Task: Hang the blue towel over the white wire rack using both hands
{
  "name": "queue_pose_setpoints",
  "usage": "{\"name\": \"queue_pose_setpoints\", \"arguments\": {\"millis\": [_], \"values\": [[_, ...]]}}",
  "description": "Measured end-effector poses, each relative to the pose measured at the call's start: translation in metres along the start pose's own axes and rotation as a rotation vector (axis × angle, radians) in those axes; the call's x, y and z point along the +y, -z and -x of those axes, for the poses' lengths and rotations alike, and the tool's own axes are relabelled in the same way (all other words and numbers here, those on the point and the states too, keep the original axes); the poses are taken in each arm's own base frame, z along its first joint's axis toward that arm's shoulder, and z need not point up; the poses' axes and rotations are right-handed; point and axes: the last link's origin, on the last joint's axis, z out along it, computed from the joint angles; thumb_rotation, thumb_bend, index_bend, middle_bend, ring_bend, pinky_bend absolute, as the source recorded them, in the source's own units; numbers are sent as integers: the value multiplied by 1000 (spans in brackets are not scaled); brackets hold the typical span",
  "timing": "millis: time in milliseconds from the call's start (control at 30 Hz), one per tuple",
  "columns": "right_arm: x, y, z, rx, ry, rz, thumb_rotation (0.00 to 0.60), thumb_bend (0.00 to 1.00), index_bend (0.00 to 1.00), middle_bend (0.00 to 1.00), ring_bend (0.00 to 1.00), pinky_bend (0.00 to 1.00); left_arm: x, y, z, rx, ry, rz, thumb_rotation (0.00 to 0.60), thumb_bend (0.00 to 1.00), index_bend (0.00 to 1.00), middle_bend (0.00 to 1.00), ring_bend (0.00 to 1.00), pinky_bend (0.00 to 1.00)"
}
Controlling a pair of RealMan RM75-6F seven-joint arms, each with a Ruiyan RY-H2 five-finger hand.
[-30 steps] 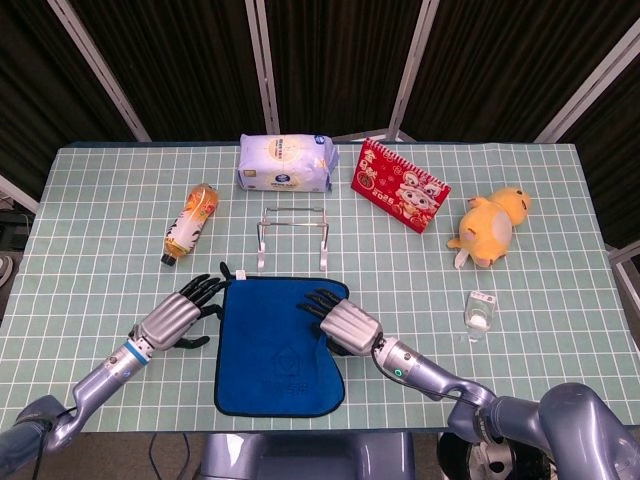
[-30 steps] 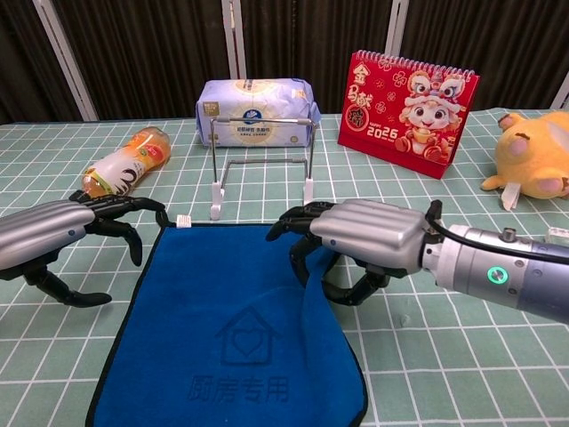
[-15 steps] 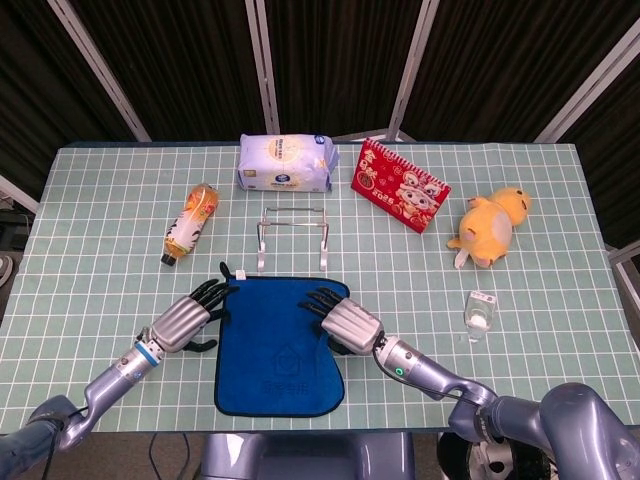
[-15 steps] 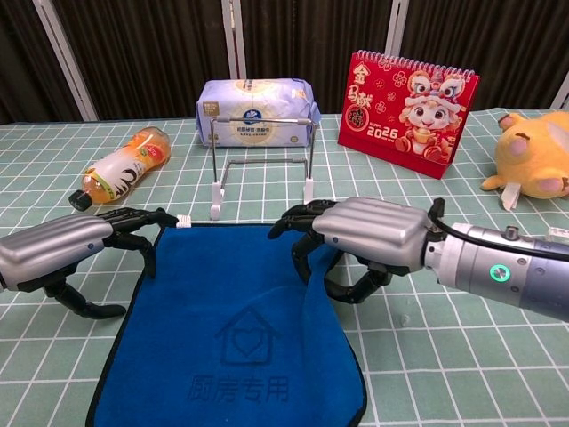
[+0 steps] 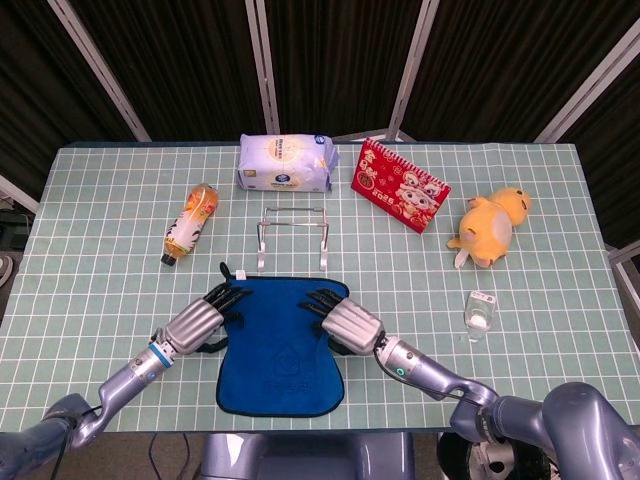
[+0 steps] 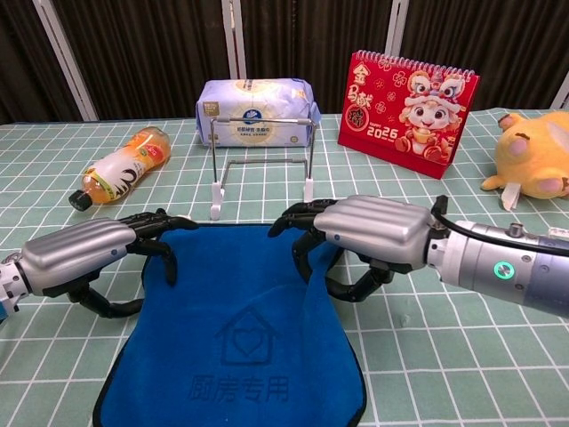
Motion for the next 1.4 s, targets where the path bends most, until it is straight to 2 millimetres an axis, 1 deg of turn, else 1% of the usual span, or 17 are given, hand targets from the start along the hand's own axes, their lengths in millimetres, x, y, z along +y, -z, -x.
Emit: {"name": "queue_pose_setpoints", "arguments": {"millis": [67,133,200,267,400,533,700,900,1000,1200,1400], "values": [[1,0,-1,2,2,1,600,568,600,112,0,59,0,0,0,0,-1,1,600,570,460,0,0,0],[1,1,-1,5,3,2,600,568,602,112,0,58,1,0,0,-1,0,1,600,584,499,0,0,0],[2,2,-2,8,5,3,600,568,603,112,0,57,1,0,-1,3,5,1,600,602,576,0,0,0],[3,4,-3,10,7,3,600,570,604,112,0,57,2,0,-2,12,9,1,600,614,625,0,0,0],[2,6,-8,23,3,1,600,568,605,112,0,57,2,1,-5,33,21,1,600,614,714,0,0,0],[0,8,-19,66,-8,-6,600,568,606,112,0,57,2,2,-13,81,41,-4,600,614,766,0,0,0],[0,10,-41,137,-21,-8,600,568,607,112,0,57,0,3,-32,170,66,-18,600,614,804,0,0,0],[6,11,-72,213,-20,20,600,568,609,113,0,57,-3,2,-55,266,69,-56,600,614,816,0,0,0],[9,11,-86,254,-32,39,600,568,611,112,0,56,-2,-1,-70,315,62,-65,600,614,821,0,0,0],[14,9,-109,325,-45,65,600,568,612,112,0,55,2,-9,-105,412,21,-58,600,615,828,0,0,0],[21,-1,-131,374,-36,89,600,567,612,112,0,55,6,-21,-133,463,-15,-55,600,615,827,0,0,0]]}}
